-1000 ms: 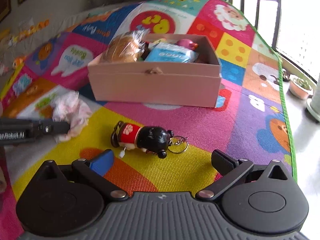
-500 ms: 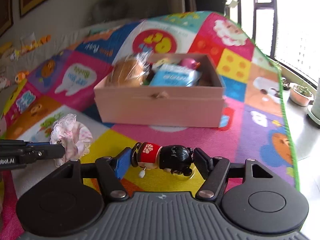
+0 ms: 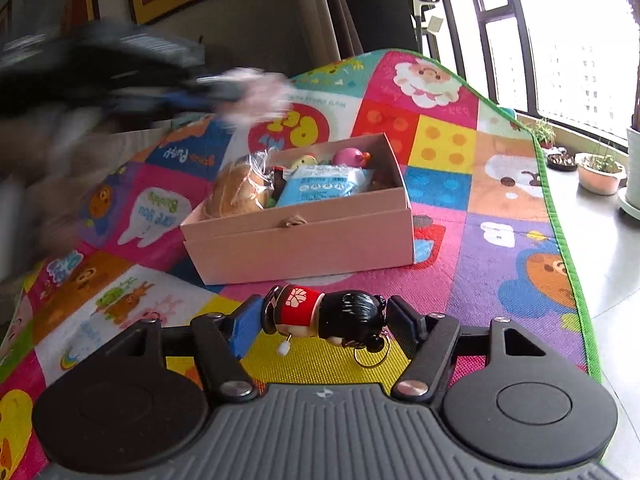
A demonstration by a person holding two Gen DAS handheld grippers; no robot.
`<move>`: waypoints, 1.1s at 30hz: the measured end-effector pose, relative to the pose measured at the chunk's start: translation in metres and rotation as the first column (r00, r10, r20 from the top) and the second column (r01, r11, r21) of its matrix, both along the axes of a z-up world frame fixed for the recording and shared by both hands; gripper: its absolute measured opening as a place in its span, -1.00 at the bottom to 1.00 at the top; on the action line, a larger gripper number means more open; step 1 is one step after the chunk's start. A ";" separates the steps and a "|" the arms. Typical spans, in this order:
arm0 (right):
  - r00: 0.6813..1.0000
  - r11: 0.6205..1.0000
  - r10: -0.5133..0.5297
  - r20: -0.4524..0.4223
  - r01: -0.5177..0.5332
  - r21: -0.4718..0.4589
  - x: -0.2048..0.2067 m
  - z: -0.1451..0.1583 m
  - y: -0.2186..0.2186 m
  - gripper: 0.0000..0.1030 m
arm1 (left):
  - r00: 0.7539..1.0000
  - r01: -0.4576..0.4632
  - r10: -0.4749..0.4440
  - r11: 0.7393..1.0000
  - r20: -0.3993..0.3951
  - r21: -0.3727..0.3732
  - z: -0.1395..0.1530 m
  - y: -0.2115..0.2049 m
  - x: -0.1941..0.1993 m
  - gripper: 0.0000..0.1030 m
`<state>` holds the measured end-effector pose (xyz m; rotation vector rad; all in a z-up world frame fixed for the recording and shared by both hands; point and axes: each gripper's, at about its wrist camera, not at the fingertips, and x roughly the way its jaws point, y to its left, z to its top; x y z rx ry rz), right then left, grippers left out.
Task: Organize objects
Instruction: 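Drop the lace cloth into the box with the left gripper while the right carries the keychain in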
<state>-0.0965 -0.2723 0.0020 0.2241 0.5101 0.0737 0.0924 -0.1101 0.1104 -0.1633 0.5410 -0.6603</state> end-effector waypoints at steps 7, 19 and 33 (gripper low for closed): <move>1.000 0.999 -0.006 0.028 0.005 0.047 -0.005 0.000 -0.007 0.31 | 0.984 -0.099 0.124 0.978 -0.131 0.185 -0.046 -0.036 0.052 -0.61; 0.999 0.997 0.003 -0.047 0.001 0.080 0.008 -0.004 -0.011 -0.13 | 0.987 -0.154 0.149 0.985 -0.067 -0.081 -0.023 0.077 -0.039 -0.60; 0.976 0.985 0.054 -0.209 -0.086 -0.149 0.021 0.001 0.014 0.00 | 0.941 -0.136 0.083 0.980 -0.329 -0.143 -0.112 0.146 -0.106 -0.60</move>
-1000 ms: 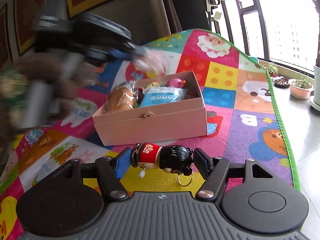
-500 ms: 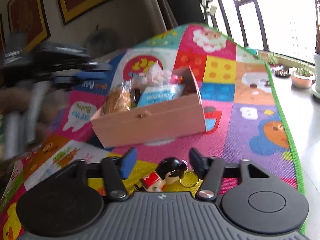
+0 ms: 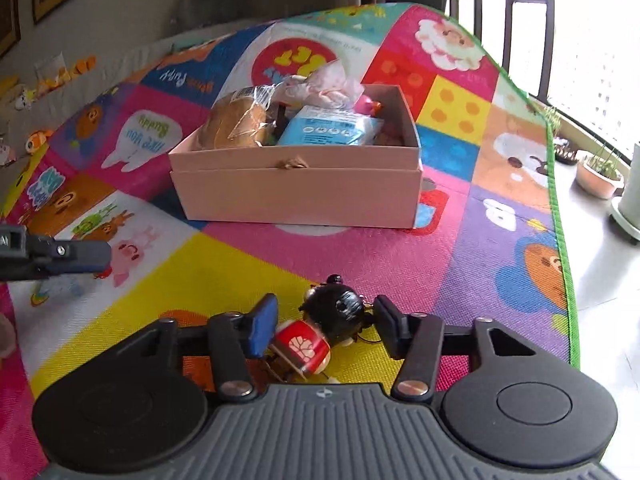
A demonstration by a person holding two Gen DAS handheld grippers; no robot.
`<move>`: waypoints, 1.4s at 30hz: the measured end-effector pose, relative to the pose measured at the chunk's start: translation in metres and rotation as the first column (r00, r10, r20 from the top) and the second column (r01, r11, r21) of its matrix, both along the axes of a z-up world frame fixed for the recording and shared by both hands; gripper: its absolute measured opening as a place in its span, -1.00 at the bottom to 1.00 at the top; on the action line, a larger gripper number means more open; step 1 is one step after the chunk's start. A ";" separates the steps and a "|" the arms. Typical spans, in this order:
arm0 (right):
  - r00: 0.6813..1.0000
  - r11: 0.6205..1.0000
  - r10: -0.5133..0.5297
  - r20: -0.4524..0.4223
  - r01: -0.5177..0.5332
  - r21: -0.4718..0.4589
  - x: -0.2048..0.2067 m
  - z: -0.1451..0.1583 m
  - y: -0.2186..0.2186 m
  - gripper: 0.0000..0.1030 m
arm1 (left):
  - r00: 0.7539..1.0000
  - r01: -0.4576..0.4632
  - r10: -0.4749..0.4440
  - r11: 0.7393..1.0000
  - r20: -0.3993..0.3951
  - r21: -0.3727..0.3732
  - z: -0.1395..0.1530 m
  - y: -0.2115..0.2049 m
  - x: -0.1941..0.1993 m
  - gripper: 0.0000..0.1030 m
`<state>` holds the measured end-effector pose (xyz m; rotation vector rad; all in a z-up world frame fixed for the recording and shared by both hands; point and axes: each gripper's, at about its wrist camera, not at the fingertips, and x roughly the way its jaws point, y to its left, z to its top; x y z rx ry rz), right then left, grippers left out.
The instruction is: Organize objects
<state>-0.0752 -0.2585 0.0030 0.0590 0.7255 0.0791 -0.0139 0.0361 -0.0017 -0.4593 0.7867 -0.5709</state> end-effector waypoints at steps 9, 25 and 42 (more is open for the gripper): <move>0.982 0.999 0.035 0.185 -0.040 0.021 0.029 0.084 0.004 -0.26 | 0.999 -0.045 0.045 0.999 0.017 -0.001 0.003 0.014 -0.004 -0.60; 0.967 0.958 -0.219 0.128 0.188 0.219 0.167 0.062 -0.051 -0.25 | 0.994 -0.103 0.103 0.995 -0.022 0.019 -0.007 0.031 0.005 -0.61; 0.973 0.996 -0.076 0.217 0.086 -0.038 0.068 0.032 -0.063 0.02 | 0.987 -0.038 0.011 0.985 0.158 0.167 0.070 -0.052 0.079 -0.60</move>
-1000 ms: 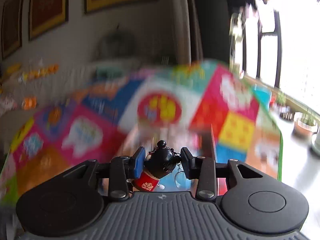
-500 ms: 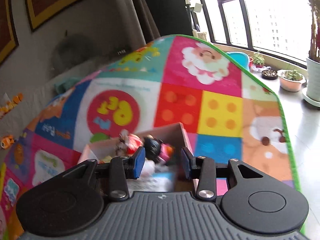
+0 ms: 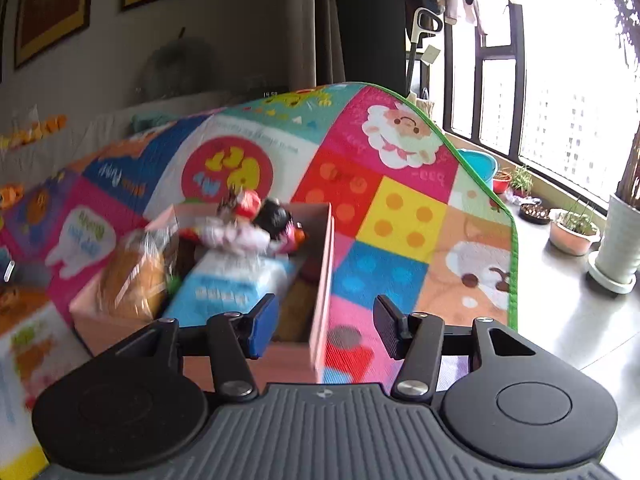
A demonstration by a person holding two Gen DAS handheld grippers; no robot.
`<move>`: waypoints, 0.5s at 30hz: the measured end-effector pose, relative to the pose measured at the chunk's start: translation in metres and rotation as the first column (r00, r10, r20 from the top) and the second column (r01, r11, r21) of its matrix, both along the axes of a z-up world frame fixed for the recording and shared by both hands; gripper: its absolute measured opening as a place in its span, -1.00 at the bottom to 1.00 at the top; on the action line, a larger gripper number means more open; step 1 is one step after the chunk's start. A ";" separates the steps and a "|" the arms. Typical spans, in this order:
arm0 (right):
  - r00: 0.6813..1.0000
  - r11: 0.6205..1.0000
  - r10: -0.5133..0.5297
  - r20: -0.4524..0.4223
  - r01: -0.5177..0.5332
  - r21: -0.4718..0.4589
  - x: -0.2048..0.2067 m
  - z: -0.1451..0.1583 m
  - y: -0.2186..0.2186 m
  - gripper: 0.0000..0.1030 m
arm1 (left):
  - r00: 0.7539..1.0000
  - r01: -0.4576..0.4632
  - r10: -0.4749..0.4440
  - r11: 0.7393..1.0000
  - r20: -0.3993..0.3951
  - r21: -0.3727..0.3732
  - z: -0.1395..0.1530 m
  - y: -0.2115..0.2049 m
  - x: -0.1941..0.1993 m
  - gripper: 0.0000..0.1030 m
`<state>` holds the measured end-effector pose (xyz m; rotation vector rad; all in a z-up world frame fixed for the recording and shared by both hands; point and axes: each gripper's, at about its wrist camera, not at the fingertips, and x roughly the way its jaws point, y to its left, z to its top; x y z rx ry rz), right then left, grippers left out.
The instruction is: Organize objects
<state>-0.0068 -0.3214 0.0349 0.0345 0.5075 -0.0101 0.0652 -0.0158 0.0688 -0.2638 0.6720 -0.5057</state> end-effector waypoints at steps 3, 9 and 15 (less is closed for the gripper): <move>1.000 1.000 0.017 0.022 -0.017 0.019 -0.016 -0.003 -0.006 0.02 | 0.998 -0.019 0.025 0.995 -0.060 0.103 -0.006 -0.028 0.027 -0.60; 0.995 0.996 0.087 -0.049 -0.085 0.033 -0.015 -0.024 -0.009 0.02 | 0.994 -0.019 0.045 0.971 -0.104 0.239 -0.026 -0.046 0.036 -0.22; 0.985 0.985 0.161 -0.067 -0.157 0.068 -0.001 -0.029 0.010 0.02 | 0.990 -0.021 0.051 0.975 -0.129 0.220 -0.036 -0.023 0.032 0.23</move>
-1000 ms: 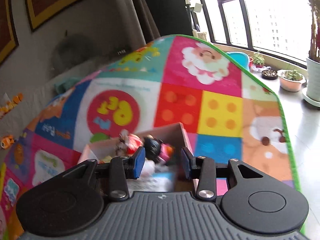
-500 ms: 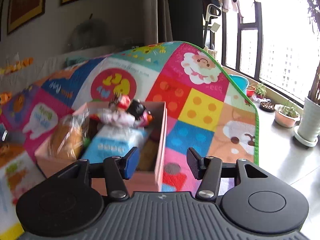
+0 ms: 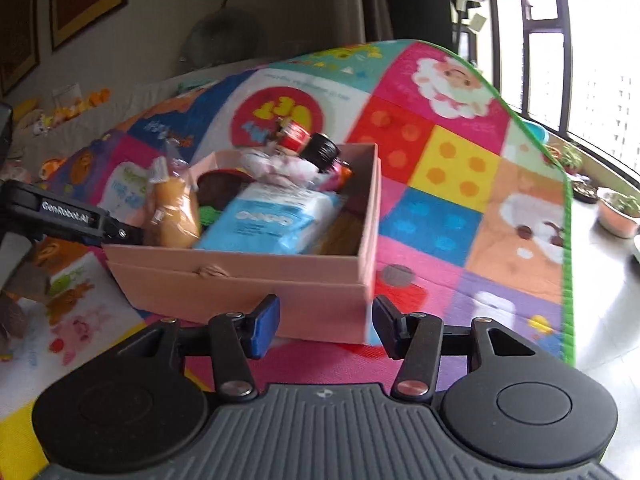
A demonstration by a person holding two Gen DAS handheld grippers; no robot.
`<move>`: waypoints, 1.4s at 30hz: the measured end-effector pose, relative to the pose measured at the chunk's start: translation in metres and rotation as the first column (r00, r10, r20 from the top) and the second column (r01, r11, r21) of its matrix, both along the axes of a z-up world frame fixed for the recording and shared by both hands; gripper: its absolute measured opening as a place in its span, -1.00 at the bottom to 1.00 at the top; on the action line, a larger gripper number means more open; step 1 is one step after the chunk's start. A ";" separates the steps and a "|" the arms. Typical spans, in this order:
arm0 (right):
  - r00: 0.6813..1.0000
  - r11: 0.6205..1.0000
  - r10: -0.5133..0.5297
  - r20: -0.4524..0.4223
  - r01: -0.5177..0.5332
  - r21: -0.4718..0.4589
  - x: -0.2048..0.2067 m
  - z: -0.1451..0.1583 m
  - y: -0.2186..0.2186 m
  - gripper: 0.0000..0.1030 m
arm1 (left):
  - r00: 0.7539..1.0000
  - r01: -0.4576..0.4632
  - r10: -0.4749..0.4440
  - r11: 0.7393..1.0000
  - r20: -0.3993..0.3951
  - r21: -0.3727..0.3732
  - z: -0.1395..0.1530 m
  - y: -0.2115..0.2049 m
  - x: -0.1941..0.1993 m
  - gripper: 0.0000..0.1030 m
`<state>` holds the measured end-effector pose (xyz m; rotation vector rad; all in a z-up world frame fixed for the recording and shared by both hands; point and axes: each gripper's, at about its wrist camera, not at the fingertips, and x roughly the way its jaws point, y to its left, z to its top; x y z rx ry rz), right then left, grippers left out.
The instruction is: Organize objects
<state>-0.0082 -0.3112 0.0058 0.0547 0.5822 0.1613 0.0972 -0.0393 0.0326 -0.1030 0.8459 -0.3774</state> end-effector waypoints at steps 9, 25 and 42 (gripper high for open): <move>0.991 0.990 0.131 -0.005 -0.131 -0.048 0.019 0.012 0.071 0.05 | 0.983 -0.173 0.174 0.985 0.058 -0.008 -0.001 0.078 -0.011 0.54; 0.993 0.985 0.117 -0.015 -0.118 -0.128 0.026 0.017 0.116 0.19 | 0.959 -0.274 0.281 0.952 0.034 -0.137 -0.009 0.128 -0.016 0.62; 0.983 0.994 -0.032 -0.181 0.012 -0.111 -0.035 -0.015 0.126 1.00 | 0.955 -0.245 0.230 0.968 0.189 0.057 -0.036 0.069 -0.142 0.52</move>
